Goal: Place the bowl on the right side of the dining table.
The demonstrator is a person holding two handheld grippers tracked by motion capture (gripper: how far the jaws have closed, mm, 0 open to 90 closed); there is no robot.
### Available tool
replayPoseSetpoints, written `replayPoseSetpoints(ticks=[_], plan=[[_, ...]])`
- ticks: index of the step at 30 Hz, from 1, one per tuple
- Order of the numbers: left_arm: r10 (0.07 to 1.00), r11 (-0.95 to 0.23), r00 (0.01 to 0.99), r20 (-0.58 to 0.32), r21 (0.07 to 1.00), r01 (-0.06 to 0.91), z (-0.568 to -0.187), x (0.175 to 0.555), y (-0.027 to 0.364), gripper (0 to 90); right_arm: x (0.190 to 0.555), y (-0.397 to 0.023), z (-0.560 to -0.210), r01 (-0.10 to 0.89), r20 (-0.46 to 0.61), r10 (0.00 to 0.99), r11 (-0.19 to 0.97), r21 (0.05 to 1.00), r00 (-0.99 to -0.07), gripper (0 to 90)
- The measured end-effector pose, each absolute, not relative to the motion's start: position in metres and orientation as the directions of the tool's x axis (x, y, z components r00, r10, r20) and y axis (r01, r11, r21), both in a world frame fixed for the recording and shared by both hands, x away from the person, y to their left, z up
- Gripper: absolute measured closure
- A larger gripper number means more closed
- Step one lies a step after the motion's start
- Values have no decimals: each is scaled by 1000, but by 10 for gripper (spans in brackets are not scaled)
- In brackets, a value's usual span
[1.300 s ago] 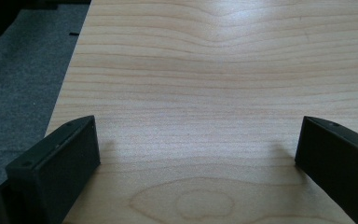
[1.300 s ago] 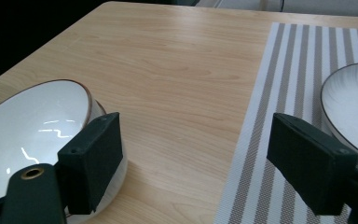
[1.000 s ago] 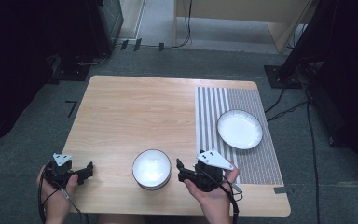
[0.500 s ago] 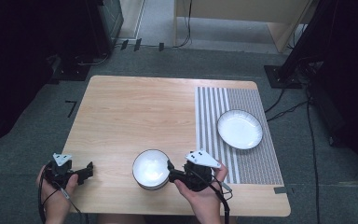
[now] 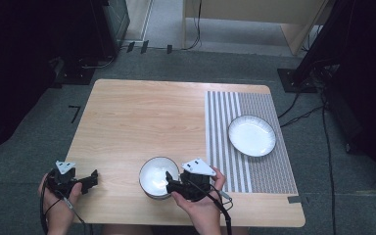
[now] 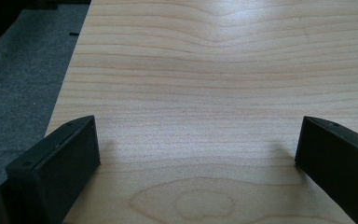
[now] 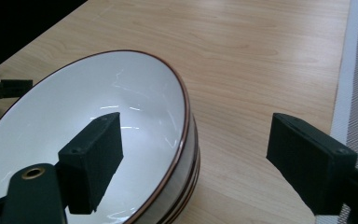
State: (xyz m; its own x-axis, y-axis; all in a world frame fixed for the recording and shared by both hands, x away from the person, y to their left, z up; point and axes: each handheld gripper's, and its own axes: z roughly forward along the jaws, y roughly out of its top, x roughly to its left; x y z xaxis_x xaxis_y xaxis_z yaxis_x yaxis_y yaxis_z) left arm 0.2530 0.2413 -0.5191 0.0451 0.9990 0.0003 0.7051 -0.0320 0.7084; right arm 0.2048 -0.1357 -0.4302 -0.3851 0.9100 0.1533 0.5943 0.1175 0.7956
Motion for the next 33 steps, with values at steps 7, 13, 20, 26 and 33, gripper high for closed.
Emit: replayPoseSetpoints(ticks=[7,13,20,26,33], plan=[[999,-32,45,0,708,705,-519,253,241,0,206,-127,-437,610,140,912,138,780,-385,232],[999,-32,46,0,708,705,-519,253,241,0,207,-124,-443,622,133,912,152,768,-387,311],[999,-33,46,1,708,705,-519,253,241,0,207,-121,-446,626,149,906,147,766,-395,439],[999,-32,45,1,708,705,-519,253,241,0,207,-121,-447,613,113,916,162,773,-384,576],[999,-32,45,1,708,705,-519,253,241,0,208,-122,-452,612,114,921,151,776,-372,744]])
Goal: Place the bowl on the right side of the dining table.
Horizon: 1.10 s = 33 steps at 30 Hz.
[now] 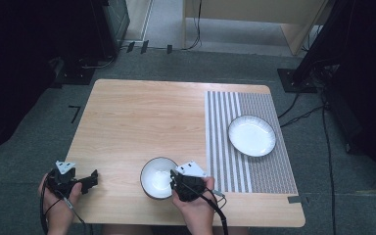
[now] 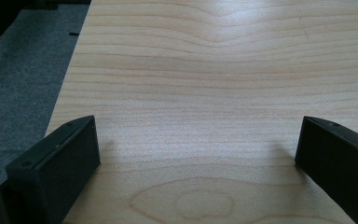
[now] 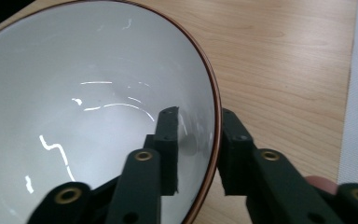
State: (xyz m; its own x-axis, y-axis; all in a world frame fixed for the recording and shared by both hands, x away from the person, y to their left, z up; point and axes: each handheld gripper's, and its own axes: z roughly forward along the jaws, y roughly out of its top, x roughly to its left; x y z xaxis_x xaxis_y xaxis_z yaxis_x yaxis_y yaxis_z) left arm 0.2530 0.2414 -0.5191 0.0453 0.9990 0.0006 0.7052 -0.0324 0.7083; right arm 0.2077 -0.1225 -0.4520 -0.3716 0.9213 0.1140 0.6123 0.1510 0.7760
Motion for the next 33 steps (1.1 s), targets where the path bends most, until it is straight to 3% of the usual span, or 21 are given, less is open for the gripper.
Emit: replayPoseSetpoints(ticks=[10,25,33], plan=[[999,-32,45,1,708,705,-519,253,241,0,208,-124,-454,596,109,917,156,788,-384,763],[999,-32,46,-1,709,705,-519,253,241,0,210,-130,-456,581,186,912,67,811,-365,817],[999,-34,48,0,708,705,-519,253,241,0,207,-127,-454,557,157,926,67,828,-345,829]])
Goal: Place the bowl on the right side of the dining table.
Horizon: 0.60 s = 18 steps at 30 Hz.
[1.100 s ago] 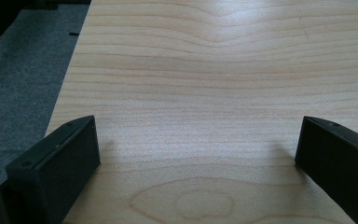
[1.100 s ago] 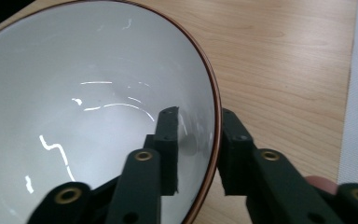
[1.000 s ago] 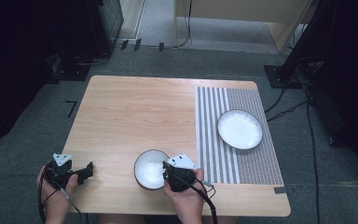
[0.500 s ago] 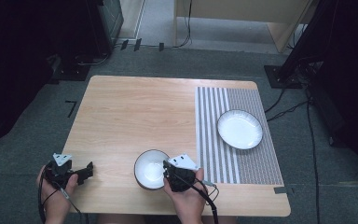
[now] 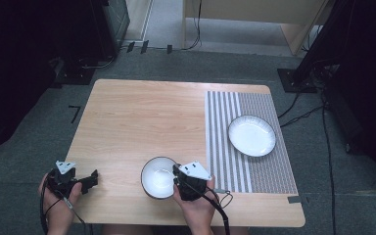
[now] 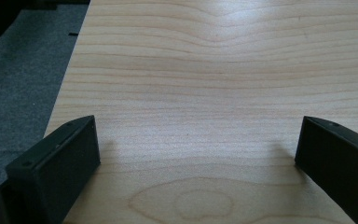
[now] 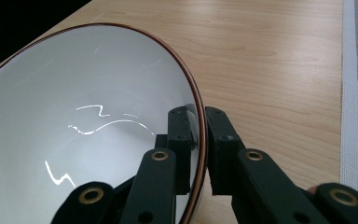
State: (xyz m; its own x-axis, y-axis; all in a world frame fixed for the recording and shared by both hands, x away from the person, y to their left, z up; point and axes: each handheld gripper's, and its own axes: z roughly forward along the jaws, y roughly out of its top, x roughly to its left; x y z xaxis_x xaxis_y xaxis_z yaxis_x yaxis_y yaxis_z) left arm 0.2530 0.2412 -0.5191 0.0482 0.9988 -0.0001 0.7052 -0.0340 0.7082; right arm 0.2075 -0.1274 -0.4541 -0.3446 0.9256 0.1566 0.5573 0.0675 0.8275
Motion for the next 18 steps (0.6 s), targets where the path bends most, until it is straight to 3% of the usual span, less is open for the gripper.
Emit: replayPoseSetpoints(ticks=[18], plan=[[999,-34,49,0,708,705,-519,253,241,0,205,-126,-441,511,115,939,72,856,-324,846]])
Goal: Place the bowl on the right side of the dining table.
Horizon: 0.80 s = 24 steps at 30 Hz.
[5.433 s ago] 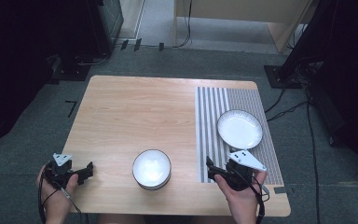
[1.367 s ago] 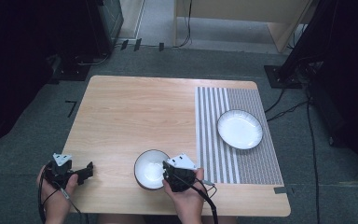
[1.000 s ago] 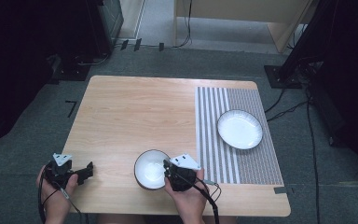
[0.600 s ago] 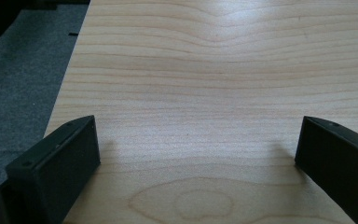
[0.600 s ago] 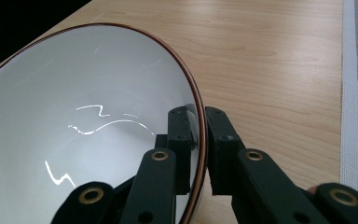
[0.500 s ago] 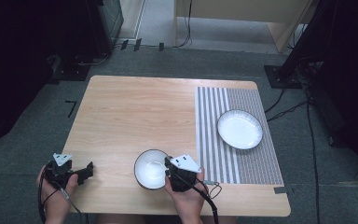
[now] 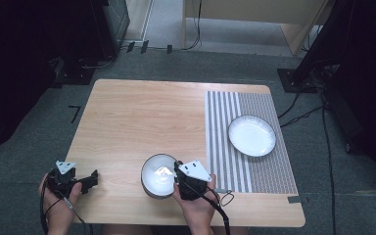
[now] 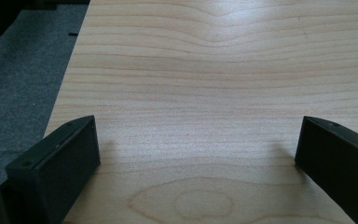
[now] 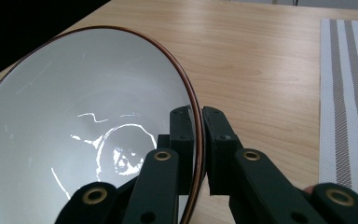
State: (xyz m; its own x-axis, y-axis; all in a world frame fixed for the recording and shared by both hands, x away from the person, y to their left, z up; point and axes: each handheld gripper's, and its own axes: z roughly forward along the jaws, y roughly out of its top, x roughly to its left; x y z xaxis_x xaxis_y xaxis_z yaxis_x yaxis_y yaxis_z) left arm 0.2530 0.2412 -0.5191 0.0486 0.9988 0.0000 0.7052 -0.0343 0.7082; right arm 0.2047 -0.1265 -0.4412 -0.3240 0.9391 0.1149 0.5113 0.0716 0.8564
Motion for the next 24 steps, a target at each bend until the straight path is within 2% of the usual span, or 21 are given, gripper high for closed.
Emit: replayPoseSetpoints(ticks=[3,24], plan=[[999,-34,48,0,708,705,-519,253,241,0,204,-128,-438,509,144,935,45,859,-324,846],[999,-36,50,1,707,706,-519,253,241,0,202,-137,-416,473,129,937,43,880,-326,846]])
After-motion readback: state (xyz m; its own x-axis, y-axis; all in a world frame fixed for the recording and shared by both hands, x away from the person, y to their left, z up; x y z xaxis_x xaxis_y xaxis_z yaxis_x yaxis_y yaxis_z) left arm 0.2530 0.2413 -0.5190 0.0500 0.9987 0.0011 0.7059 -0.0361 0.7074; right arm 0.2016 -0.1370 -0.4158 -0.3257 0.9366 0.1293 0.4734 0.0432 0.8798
